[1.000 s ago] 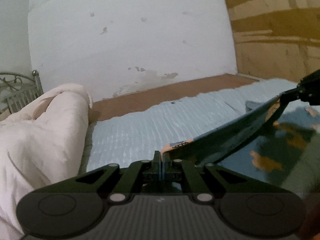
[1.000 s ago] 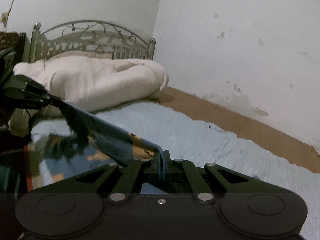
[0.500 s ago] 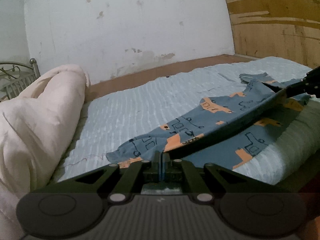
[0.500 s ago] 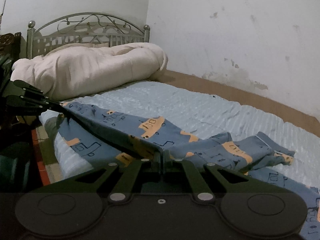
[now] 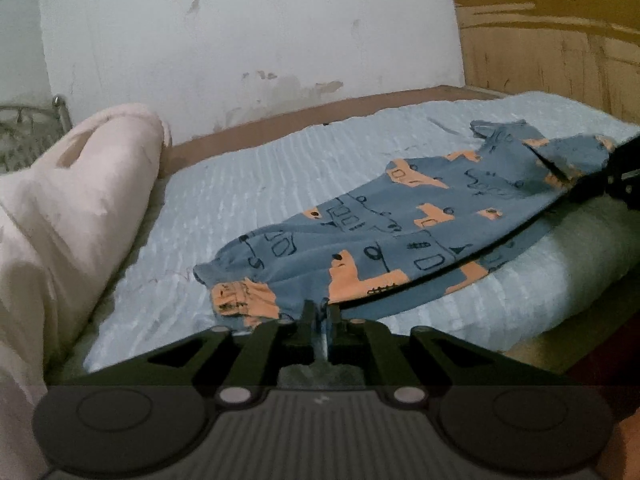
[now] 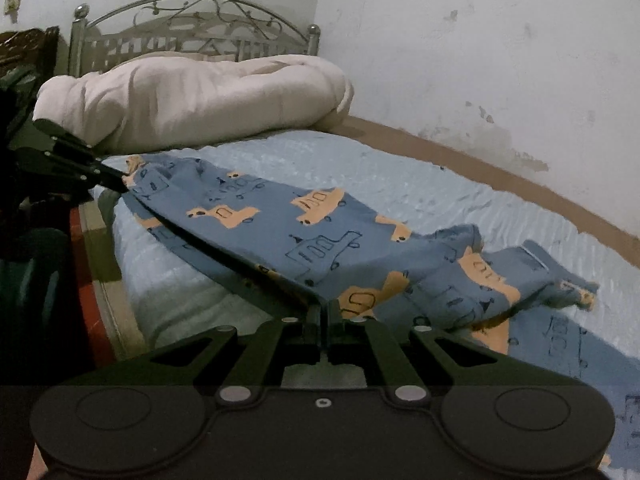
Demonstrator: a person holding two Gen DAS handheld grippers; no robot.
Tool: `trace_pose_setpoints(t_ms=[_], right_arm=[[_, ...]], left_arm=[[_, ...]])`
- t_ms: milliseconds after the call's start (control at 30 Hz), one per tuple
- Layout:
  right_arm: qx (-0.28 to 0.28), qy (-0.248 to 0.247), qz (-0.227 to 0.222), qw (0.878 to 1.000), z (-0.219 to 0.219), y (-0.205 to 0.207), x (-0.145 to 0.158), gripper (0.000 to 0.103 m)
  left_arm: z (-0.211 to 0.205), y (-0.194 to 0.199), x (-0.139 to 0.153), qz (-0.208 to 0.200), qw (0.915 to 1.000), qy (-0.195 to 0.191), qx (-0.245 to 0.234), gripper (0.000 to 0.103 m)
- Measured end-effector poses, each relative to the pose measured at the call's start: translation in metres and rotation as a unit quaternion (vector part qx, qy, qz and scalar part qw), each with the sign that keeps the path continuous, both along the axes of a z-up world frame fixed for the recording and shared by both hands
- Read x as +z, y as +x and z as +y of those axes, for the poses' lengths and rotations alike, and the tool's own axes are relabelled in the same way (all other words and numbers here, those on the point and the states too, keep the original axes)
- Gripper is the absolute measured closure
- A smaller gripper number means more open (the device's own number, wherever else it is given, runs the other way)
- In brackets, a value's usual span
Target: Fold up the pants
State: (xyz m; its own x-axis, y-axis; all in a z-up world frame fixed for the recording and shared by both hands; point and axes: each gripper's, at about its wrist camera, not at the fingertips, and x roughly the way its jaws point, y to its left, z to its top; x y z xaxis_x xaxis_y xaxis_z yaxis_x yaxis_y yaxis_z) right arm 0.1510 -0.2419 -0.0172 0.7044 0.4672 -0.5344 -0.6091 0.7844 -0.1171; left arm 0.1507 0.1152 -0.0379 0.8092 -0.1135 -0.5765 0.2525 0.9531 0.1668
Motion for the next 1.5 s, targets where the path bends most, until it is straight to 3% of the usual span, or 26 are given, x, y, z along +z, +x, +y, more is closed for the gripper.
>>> trace_pose_setpoints(t_ms=[33,67,100,133,200,267,333,400,567,833,933,1000,1167,1267,1333,1500], right_arm=[[-0.002,0.006,0.001,1.000,-0.002,0.000,0.000,0.092],[-0.006,0.012,0.002,1.000,-0.004,-0.001,0.000,0.086],[-0.009,0.019,0.003,1.000,-0.007,-0.002,0.001,0.083],[-0.014,0.028,0.006,1.000,-0.010,-0.003,0.001,0.073],[-0.023,0.044,0.009,0.999,-0.019,-0.004,0.003,0.054],[-0.042,0.059,0.007,0.997,-0.029,-0.007,0.004,0.022],[-0.060,0.075,0.004,0.995,-0.040,-0.009,0.005,0.011],[-0.088,0.086,-0.002,0.992,-0.053,-0.011,0.007,0.001],[-0.156,0.103,0.006,0.982,-0.090,-0.011,0.010,0.001],[-0.220,0.177,0.079,0.956,-0.158,0.011,0.017,0.001],[-0.219,0.179,0.094,0.955,-0.172,0.029,0.024,0.001],[-0.212,0.173,0.109,0.956,-0.176,0.046,0.029,0.001],[-0.176,0.158,0.138,0.962,-0.169,0.101,0.040,0.001],[-0.164,0.127,0.139,0.968,-0.151,0.140,0.048,0.002],[-0.163,0.100,0.146,0.971,-0.135,0.167,0.051,0.007],[-0.175,0.040,0.174,0.968,-0.094,0.226,0.044,0.019]], left_arm=[[0.000,-0.001,0.002,0.004,0.9999,-0.011,0.002,0.080],[0.000,-0.004,0.005,0.009,0.9997,-0.024,0.003,0.052],[-0.002,-0.007,0.008,0.007,0.9993,-0.035,0.006,0.040],[-0.005,-0.011,0.012,-0.002,0.9990,-0.043,0.009,0.027],[-0.015,-0.017,0.019,-0.022,0.9984,-0.051,0.004,0.021],[-0.029,-0.017,0.025,-0.030,0.9977,-0.060,-0.002,0.007],[-0.044,-0.014,0.030,-0.040,0.9958,-0.083,-0.008,0.001],[-0.061,-0.006,0.034,-0.037,0.9924,-0.116,-0.021,0.001],[-0.114,0.020,0.035,-0.015,0.9779,-0.197,-0.067,0.001],[-0.196,0.064,0.023,0.038,0.9542,-0.247,-0.165,0.001],[-0.213,0.076,0.016,0.056,0.9495,-0.254,-0.176,0.002],[-0.219,0.083,0.010,0.070,0.9466,-0.262,-0.175,0.007],[-0.219,0.101,-0.004,0.117,0.9353,-0.289,-0.168,0.034],[-0.221,0.108,-0.011,0.128,0.9341,-0.293,-0.159,0.047],[-0.218,0.115,-0.018,0.140,0.9313,-0.305,-0.142,0.052],[-0.207,0.130,-0.032,0.168,0.9129,-0.356,-0.107,0.063]])
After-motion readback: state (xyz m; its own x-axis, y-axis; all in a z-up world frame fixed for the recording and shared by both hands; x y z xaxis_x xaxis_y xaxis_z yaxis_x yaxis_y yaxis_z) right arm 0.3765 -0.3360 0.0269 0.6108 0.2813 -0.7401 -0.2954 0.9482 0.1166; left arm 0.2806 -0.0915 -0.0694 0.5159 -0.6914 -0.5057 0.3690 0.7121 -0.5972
